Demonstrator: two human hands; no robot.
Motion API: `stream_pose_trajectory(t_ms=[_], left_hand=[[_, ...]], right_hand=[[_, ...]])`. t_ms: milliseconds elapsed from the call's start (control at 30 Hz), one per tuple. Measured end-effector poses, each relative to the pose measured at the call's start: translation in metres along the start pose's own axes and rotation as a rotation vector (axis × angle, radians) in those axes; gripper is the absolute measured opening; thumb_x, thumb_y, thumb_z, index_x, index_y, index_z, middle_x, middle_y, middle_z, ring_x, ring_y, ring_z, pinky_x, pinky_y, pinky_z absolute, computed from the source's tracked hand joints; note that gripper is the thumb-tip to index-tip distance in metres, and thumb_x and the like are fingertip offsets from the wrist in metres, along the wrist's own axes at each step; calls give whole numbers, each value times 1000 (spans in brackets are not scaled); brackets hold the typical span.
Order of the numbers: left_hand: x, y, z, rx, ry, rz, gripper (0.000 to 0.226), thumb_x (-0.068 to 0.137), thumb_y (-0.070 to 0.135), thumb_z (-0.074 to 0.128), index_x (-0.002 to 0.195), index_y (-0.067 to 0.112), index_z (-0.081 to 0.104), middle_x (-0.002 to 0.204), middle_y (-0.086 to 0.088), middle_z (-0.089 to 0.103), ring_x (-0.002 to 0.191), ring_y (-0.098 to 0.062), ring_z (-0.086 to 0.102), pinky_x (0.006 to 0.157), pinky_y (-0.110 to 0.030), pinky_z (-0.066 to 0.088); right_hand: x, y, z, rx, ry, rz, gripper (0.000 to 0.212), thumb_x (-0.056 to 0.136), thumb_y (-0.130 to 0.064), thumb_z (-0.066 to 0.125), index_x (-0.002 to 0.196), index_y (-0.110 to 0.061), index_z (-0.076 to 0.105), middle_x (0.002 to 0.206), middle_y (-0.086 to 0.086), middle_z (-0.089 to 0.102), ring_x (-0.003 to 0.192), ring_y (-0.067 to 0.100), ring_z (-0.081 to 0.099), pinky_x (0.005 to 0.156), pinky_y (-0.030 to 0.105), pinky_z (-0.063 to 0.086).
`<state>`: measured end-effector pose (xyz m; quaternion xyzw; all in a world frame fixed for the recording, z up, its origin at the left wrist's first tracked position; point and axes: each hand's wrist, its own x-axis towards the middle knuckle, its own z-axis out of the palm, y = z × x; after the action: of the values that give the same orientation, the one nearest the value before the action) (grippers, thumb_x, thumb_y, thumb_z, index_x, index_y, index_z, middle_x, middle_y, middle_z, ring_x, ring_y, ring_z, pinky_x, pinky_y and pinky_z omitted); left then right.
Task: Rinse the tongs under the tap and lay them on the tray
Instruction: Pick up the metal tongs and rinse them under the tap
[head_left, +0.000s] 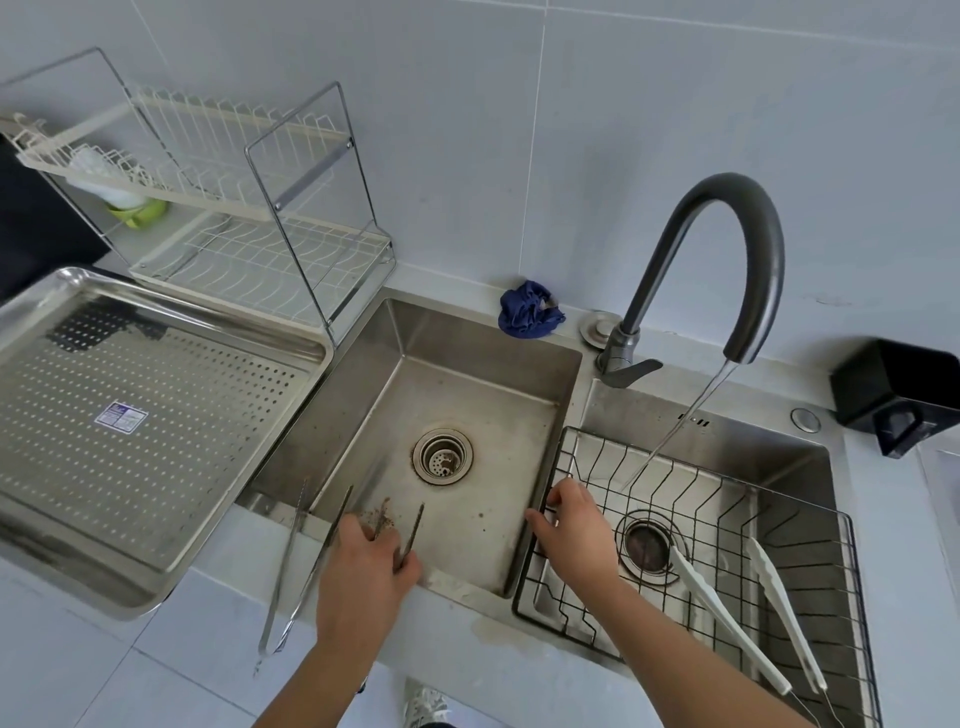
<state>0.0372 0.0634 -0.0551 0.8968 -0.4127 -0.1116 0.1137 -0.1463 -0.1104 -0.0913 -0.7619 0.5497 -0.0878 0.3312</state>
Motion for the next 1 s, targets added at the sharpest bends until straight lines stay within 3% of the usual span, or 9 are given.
stream_pose_trajectory(t_ms=[367,467,567,633,733,833,933,1000], left_hand=[[19,36,-8,-76,111,138,24,76,23,84,73,8,65,89,-7,44,62,-24,51,49,-37,55],[25,49,-11,-91,144,194,26,73,23,86,71,9,64,89,-7,45,57,-21,49,44,-33,50],[33,67,-11,-116,177,227,26,74,28,85,75,12,64,92,-5,47,59,-18,48,45,-24,39],[38,81,-11,-138,220,278,27,72,29,85,75,12,63,91,-4,48,61,-17,48,48,-22,34],[42,102,-9,-143,304,417,30,73,33,81,74,12,60,89,-5,49,65,-18,48,46,-24,34],[42,118,-6,-130,375,546,32,75,34,79,76,11,57,94,-8,52,69,-21,52,47,-23,35],[35,135,-1,-176,412,674,34,71,32,83,82,10,59,100,-9,57,78,-22,57,52,-25,45],[28,146,1,-313,330,655,41,72,39,80,95,15,57,101,0,56,82,-11,55,61,-19,48]], right_hand=[[3,-2,-4,-11,-44,39,28,92,-38,71,94,-23,46,98,-4,56,76,16,53,61,30,38],[8,-8,-18,21,-131,99,24,93,-39,68,90,-23,51,92,-2,61,72,13,54,57,27,38],[3,-19,-40,22,-182,49,25,99,-48,58,94,-24,64,86,-10,65,70,8,59,61,27,43],[-6,-28,-52,239,-184,-9,29,99,-52,57,101,-27,72,87,-10,70,77,7,64,69,29,51],[-21,-44,-65,678,-260,5,24,96,-49,66,101,-28,76,93,5,76,78,8,68,69,32,59],[-25,-46,-71,778,-120,47,24,95,-39,70,92,-16,75,79,15,72,66,15,62,59,32,54],[-26,-37,-76,839,15,125,35,96,-24,70,78,5,64,63,12,65,55,19,57,50,30,49],[-30,-27,-80,843,80,154,35,96,-19,68,73,6,60,55,6,62,49,18,57,48,30,50]])
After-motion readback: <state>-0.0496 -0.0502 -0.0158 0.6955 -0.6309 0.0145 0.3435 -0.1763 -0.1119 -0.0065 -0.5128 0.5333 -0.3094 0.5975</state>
